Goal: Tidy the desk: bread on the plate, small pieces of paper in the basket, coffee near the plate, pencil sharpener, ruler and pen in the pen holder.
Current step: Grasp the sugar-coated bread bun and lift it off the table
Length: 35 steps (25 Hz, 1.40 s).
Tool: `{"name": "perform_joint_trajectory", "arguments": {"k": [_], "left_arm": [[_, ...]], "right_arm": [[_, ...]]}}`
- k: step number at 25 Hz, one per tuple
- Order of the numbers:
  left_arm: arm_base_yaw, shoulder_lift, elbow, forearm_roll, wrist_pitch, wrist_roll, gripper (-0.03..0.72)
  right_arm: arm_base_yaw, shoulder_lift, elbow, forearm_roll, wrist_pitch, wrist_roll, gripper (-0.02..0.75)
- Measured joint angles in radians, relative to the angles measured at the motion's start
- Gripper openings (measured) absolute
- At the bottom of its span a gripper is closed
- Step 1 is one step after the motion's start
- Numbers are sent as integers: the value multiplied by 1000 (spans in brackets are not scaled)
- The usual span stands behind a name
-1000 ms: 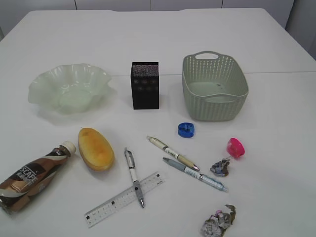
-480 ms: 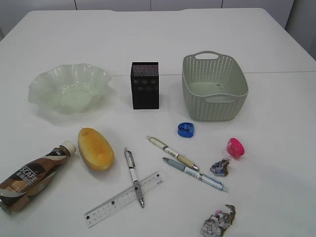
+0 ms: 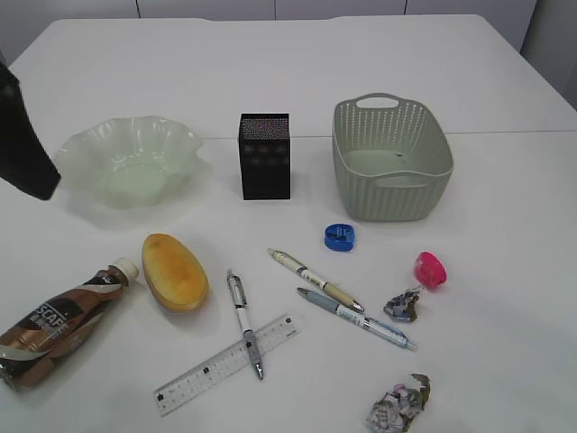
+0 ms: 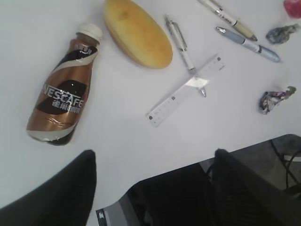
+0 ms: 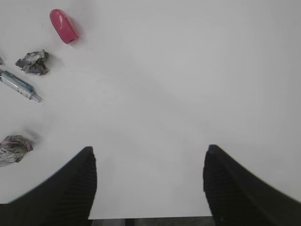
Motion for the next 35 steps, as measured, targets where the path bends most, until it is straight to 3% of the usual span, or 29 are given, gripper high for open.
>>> {"name": "perform_joint_trajectory", "arguments": {"k": [8, 17, 27, 35], "left_arm": [[-83, 165, 0, 38, -119, -135, 584], [-85, 344, 0, 30, -312, -160, 598], [-85, 461, -106, 21, -336, -162, 599], [-85, 473, -109, 12, -340, -166, 599]], "right_arm": [[0, 0, 0, 0, -4, 0, 517], [0, 0, 0, 0, -5, 0, 517], [0, 0, 0, 0, -5, 0, 517], [0, 1, 0, 6, -6, 0, 517]]}}
